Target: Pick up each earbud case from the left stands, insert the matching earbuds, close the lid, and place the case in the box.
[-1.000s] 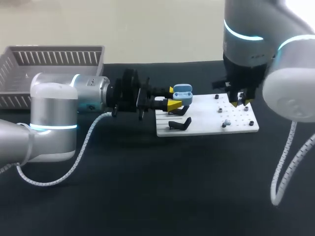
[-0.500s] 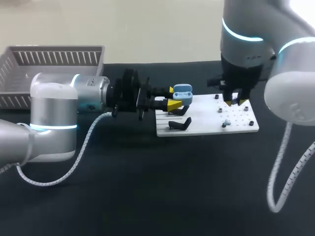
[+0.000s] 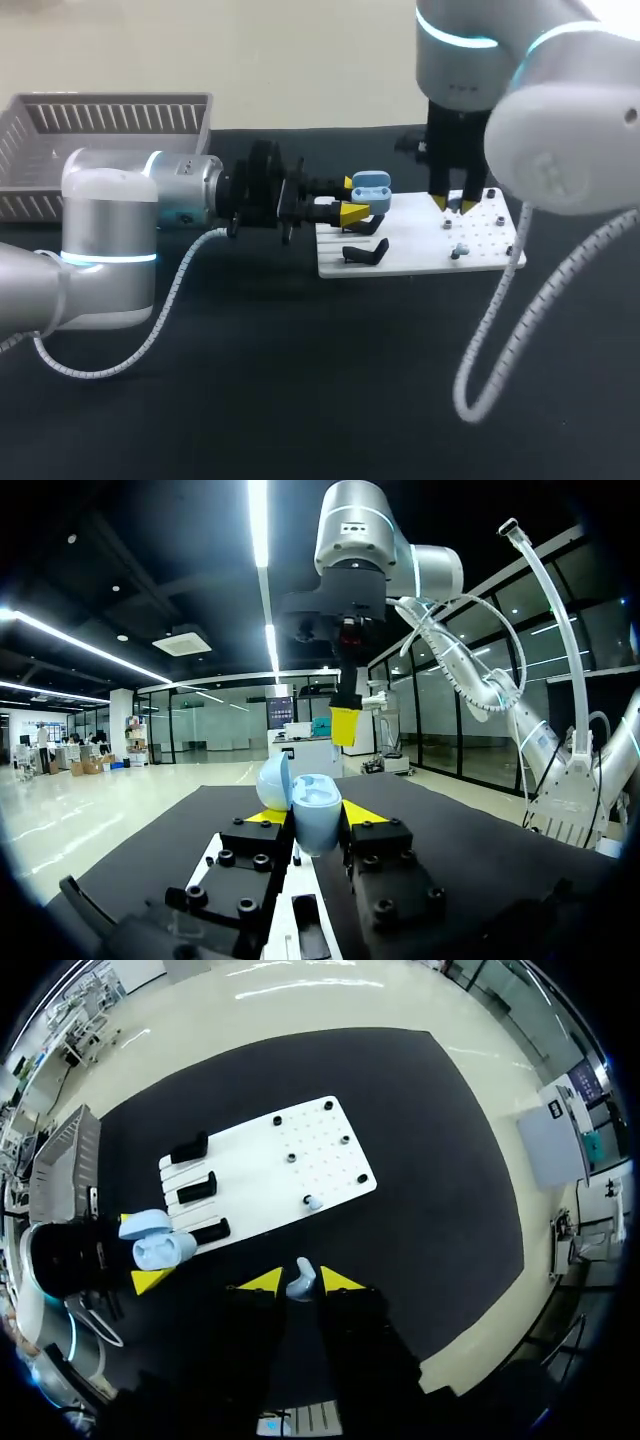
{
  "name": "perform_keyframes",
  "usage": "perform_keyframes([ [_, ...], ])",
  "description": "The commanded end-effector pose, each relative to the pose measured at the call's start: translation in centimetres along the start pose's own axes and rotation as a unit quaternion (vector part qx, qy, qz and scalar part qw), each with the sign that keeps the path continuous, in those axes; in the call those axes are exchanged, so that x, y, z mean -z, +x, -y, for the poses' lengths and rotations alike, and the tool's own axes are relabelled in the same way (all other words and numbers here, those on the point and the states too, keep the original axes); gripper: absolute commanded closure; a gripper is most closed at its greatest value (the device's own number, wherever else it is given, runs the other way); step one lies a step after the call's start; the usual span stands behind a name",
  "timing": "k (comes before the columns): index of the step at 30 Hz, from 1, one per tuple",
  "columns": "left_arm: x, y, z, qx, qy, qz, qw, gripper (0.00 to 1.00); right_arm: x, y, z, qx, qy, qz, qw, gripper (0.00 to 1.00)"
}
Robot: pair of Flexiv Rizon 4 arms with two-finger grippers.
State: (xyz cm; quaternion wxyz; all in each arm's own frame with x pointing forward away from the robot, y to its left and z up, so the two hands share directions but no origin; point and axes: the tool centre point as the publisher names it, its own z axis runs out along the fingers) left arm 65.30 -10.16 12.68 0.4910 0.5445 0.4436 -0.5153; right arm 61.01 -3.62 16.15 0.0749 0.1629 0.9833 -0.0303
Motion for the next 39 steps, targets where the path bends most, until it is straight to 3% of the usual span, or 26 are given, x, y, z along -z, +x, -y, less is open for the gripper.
perform_keyframes([
  [1, 0.0, 0.1, 0.1, -0.002, -0.001, 0.001, 1.0, 1.0, 0.0, -0.6, -0.1, 0.001, 0.002, -0.01, 1.0, 1.0],
  [32, 0.0, 0.1, 0.1, -0.002, -0.001, 0.001, 1.0, 1.0, 0.0, -0.5, -0.2, 0.0, 0.002, -0.01, 1.0, 1.0],
  [39, 0.0, 0.1, 0.1, -0.002, -0.001, 0.001, 1.0, 1.0, 0.6, 0.4, -0.6, -0.043, 0.003, -0.008, 0.999, 1.0],
])
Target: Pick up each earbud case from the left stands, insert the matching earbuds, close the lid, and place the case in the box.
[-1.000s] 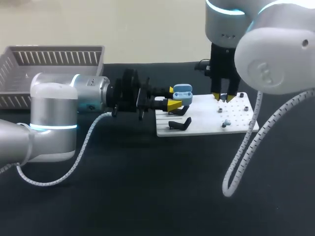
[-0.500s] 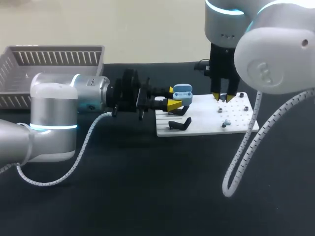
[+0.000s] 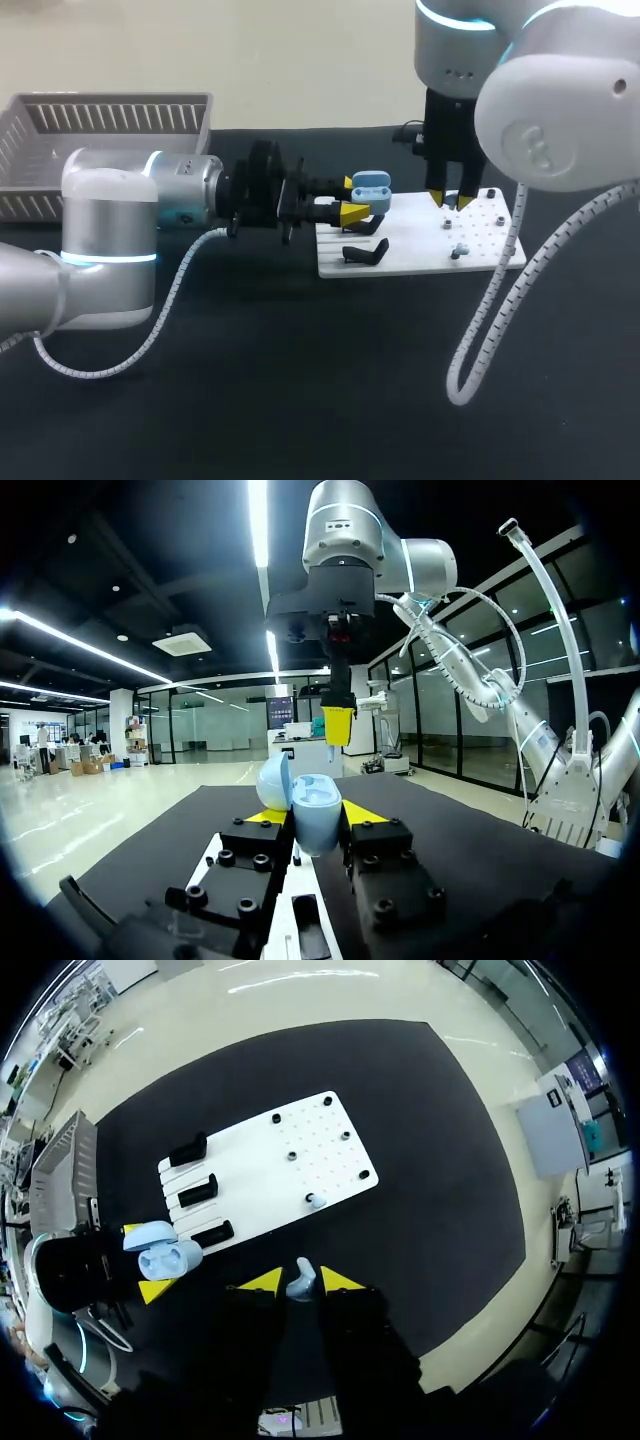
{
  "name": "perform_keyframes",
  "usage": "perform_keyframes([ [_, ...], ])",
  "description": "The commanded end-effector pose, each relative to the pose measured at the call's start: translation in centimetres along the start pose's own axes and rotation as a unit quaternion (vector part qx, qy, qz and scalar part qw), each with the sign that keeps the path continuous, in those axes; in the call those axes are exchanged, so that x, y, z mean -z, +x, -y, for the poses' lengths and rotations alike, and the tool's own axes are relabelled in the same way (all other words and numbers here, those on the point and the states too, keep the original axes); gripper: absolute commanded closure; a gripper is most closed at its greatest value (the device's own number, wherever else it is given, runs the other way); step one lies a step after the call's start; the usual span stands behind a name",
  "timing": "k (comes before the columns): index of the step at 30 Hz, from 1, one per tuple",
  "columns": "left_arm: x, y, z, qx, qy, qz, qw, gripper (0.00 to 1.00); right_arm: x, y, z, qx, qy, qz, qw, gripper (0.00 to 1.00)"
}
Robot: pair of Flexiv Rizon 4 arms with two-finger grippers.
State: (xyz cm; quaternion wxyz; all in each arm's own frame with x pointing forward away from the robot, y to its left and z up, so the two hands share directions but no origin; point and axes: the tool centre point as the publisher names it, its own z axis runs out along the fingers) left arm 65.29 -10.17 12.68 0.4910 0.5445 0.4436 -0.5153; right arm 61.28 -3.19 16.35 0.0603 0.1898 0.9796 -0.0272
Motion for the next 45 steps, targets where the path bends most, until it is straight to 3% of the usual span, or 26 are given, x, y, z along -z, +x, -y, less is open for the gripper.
perform_keyframes([
  [1, 0.0, 0.1, 0.1, -0.002, -0.001, 0.001, 1.0, 1.0, 0.6, 0.8, -0.4, -0.022, 0.004, 0.009, 1.0, 1.0],
  [8, 0.0, 0.1, 0.1, -0.002, -0.001, 0.001, 1.0, 1.0, 2.6, 2.2, -2.7, -0.085, 0.023, 0.042, 0.995, 1.0],
  [22, 0.0, 0.1, 0.1, -0.002, -0.001, 0.001, 1.0, 1.0, 4.2, 2.8, -6.7, -0.119, 0.033, 0.019, 0.992, 1.0],
  [28, 0.0, 0.1, 0.1, -0.002, -0.001, 0.001, 1.0, 1.0, 4.0, 2.3, -7.9, -0.131, 0.041, 0.0, 0.991, 1.0],
  [45, 0.0, 0.1, 0.1, -0.002, -0.001, 0.001, 1.0, 1.0, 2.7, 1.8, -9.3, -0.146, 0.053, 0.009, 0.988, 1.0],
])
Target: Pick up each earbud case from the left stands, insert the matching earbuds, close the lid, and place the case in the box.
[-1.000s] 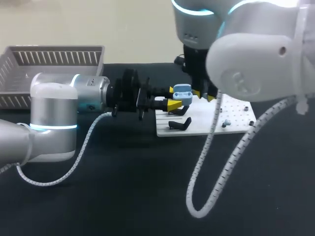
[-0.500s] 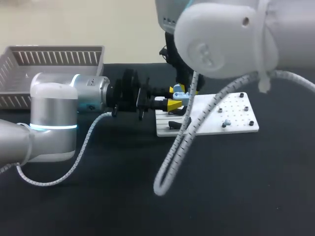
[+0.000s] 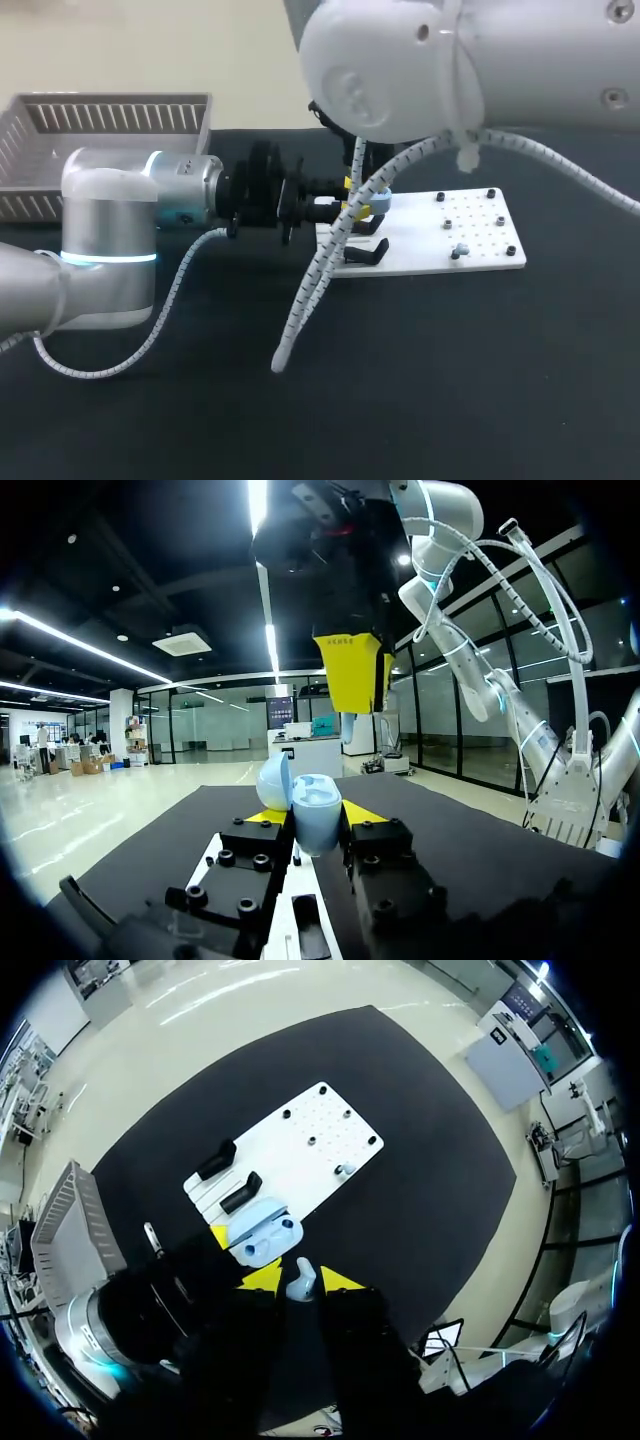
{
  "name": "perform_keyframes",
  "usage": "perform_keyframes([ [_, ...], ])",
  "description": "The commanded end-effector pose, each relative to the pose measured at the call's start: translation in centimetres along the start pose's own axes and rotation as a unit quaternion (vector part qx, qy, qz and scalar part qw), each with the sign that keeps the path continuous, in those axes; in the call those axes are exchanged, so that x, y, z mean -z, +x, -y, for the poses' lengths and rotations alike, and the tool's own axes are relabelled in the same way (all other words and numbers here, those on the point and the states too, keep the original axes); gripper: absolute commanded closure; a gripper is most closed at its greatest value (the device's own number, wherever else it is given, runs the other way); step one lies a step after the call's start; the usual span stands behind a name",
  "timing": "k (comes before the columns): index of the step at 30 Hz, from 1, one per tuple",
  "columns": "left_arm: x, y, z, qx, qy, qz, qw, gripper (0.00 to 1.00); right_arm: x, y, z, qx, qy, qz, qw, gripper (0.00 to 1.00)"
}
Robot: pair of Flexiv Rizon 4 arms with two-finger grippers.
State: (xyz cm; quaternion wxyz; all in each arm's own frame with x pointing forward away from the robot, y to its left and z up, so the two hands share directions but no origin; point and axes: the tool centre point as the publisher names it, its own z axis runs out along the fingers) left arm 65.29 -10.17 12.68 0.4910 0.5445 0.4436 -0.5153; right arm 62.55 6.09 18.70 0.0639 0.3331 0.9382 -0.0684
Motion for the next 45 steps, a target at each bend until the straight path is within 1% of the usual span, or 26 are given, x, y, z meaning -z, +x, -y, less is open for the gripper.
perform_keyframes([
  [1, 0.0, 0.1, 0.1, -0.002, -0.001, 0.001, 1.0, 1.0, -0.4, -0.1, -0.4, -0.001, 0.004, -0.001, 1.0, 1.0],
  [5, 0.0, 0.1, 0.1, -0.002, -0.001, 0.001, 1.0, 1.0, -1.2, -0.4, -0.5, -0.001, 0.007, -0.006, 1.0, 1.0],
  [19, 0.0, 0.1, 0.1, -0.002, -0.001, 0.001, 1.0, 1.0, -2.0, -0.8, -0.7, 0.003, 0.001, -0.005, 1.0, 1.0],
  [29, 0.0, 0.1, 0.1, -0.002, -0.001, 0.001, 1.0, 1.0, -2.0, -1.3, -1.0, 0.004, -0.005, 0.0, 1.0, 1.0],
  [45, 0.0, 0.1, 0.1, -0.002, -0.001, 0.001, 1.0, 1.0, -2.7, -2.2, -1.1, 0.0, 0.003, -0.002, 1.0, 1.0],
])
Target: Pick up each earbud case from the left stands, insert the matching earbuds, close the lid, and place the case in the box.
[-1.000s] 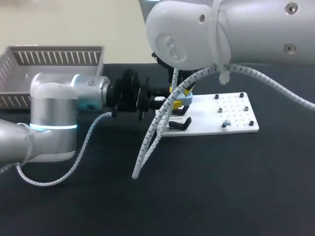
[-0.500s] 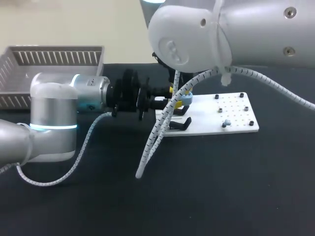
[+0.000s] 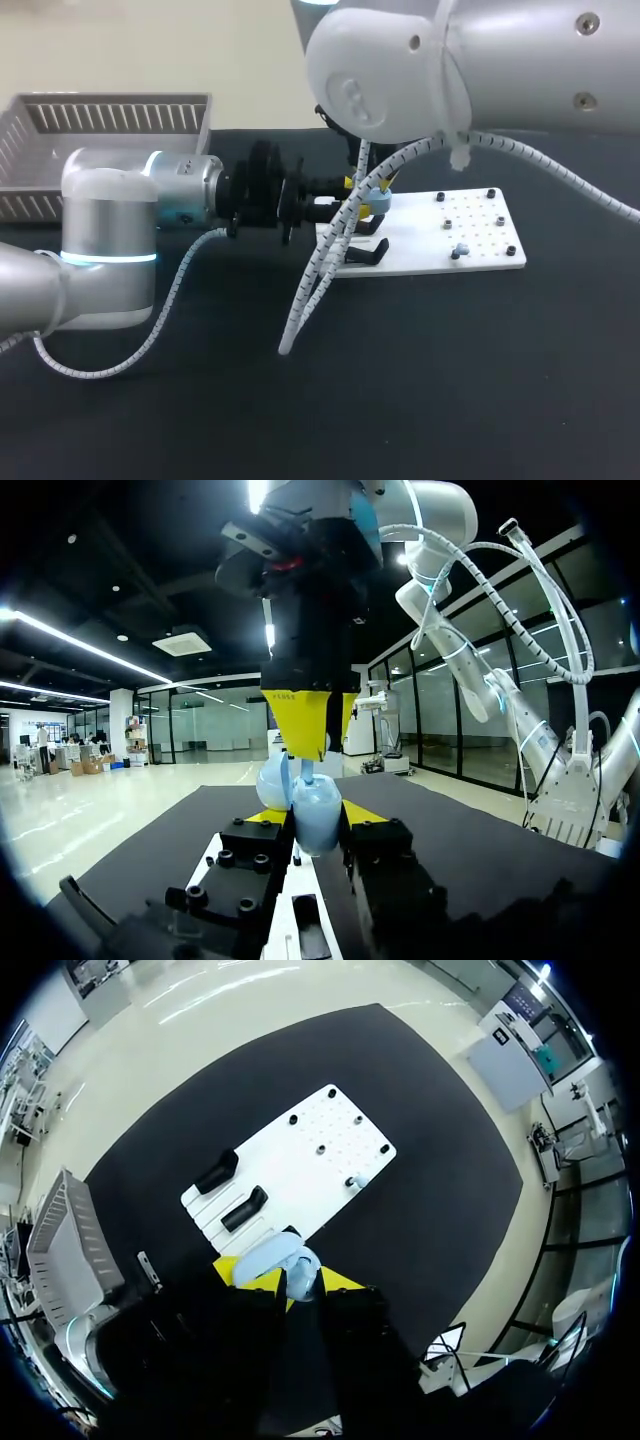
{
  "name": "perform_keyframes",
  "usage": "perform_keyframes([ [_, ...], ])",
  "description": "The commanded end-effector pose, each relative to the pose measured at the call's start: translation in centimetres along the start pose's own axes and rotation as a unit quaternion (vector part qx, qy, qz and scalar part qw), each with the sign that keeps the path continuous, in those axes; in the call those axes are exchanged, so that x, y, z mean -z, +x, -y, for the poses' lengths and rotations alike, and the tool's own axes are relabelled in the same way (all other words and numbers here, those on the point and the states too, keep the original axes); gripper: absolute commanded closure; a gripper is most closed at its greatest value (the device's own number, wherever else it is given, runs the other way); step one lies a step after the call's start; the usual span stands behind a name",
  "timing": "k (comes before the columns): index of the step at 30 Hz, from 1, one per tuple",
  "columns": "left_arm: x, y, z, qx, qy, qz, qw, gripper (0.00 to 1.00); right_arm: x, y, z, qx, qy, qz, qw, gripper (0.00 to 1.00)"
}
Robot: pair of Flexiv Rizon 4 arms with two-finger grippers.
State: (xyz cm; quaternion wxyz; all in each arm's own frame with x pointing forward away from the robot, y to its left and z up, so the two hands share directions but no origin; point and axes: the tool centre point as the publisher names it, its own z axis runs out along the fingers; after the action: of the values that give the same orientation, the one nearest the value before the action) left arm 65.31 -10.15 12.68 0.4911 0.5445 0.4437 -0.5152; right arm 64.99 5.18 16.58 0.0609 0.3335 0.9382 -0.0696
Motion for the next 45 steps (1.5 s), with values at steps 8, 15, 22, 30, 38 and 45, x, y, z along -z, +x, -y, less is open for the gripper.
perform_keyframes([
  [8, 0.0, 0.1, 0.1, -0.002, -0.001, 0.001, 1.0, 1.0, -0.8, -0.3, -0.2, 0.001, 0.003, -0.002, 1.0, 1.0],
  [15, 0.0, 0.1, 0.1, -0.002, -0.001, 0.001, 1.0, 1.0, -0.9, -0.1, 0.0, 0.004, -0.006, -0.002, 1.0, 0.65],
  [22, 0.0, 0.1, 0.1, -0.002, -0.001, 0.001, 1.0, 1.0, 0.7, 1.3, 2.3, 0.021, -0.031, -0.002, 0.999, 0.28],
  [30, 0.0, 0.1, 0.1, -0.002, -0.001, 0.001, 1.0, 1.0, 2.5, 1.8, 5.9, 0.084, -0.117, 0.024, 0.989, 0.31],
  [38, 0.0, 0.1, 0.1, -0.002, -0.001, 0.001, 1.0, 1.0, 1.6, 0.3, 9.6, 0.134, -0.189, 0.042, 0.972, 0.26],
  [45, 0.0, 0.1, 0.1, -0.002, -0.001, 0.001, 1.0, 1.0, 0.6, -0.8, 11.2, 0.142, -0.223, 0.011, 0.964, 0.14],
])
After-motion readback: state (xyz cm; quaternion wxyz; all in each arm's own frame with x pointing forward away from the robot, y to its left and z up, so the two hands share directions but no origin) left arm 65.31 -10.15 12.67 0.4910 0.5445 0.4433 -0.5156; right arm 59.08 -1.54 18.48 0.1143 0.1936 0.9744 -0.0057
